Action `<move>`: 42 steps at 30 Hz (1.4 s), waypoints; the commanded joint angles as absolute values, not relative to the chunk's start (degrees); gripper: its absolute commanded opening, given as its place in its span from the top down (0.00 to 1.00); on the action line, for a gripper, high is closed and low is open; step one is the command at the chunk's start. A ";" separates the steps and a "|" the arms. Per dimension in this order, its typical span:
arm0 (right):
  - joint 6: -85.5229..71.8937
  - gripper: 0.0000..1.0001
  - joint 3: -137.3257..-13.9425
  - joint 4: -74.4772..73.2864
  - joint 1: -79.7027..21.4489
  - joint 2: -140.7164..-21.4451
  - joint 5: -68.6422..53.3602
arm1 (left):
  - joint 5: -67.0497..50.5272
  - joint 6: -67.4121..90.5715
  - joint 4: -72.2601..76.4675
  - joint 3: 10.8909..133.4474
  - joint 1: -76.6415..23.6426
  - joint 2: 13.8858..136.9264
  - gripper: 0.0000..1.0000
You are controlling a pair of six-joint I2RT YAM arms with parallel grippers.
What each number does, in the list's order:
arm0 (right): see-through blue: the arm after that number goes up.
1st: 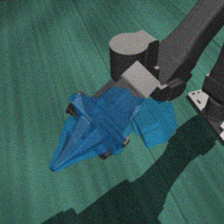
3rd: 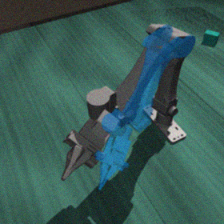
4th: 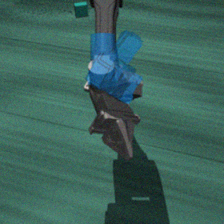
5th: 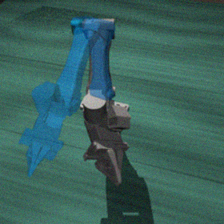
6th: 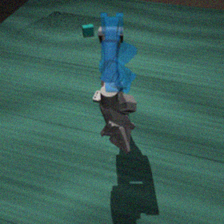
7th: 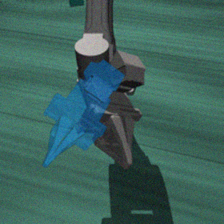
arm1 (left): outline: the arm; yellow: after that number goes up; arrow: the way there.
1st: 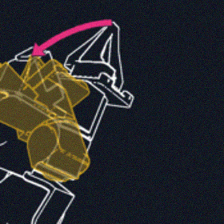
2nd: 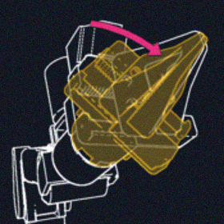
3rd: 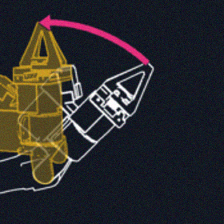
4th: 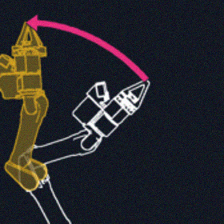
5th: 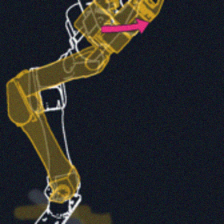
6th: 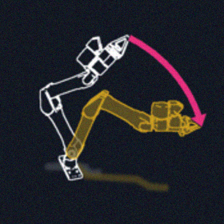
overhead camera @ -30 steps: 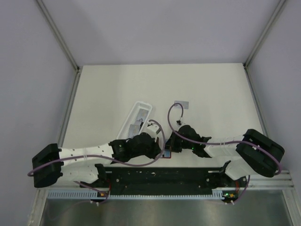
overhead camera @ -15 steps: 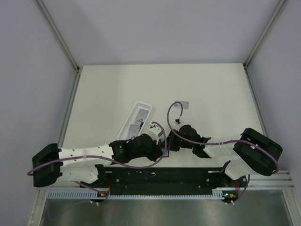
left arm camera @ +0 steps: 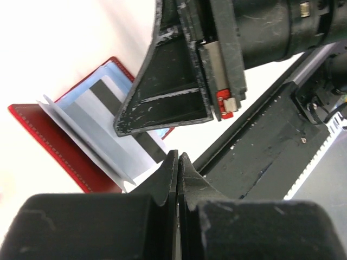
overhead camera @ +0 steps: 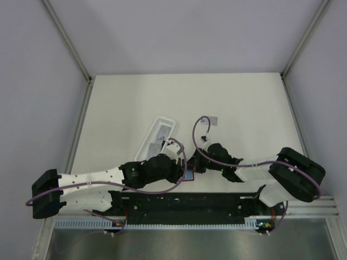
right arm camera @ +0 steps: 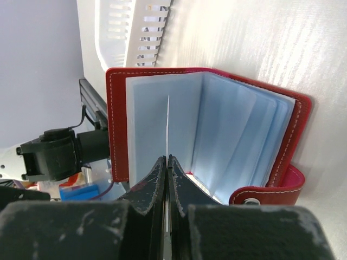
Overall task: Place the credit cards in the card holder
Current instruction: Adjust the card holder at the center of the board.
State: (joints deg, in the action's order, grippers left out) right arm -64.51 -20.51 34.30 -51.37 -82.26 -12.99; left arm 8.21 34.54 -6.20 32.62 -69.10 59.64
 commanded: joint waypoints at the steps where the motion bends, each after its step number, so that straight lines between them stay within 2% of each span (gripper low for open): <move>1: -63.63 1.00 -21.27 39.02 -51.77 -83.58 -15.03 | 13.09 36.03 -7.91 31.99 -69.35 59.06 1.00; 21: -63.28 1.00 -22.50 38.24 -51.86 -85.26 -15.91 | 22.67 42.45 -14.59 30.50 -69.08 66.53 1.00; 33: -60.30 1.00 -23.47 21.37 -51.77 -79.28 -8.27 | 24.52 45.44 -16.26 28.74 -68.91 66.18 1.00; 42: -59.41 1.00 -23.55 17.40 -51.85 -78.84 -6.77 | 24.26 47.29 -15.74 27.42 -68.29 67.32 1.00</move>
State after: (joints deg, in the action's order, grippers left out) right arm -61.12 -21.89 20.49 -51.37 -79.57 -8.99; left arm 23.44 45.98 -16.14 28.36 -68.82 67.02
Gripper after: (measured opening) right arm 0.006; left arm 0.012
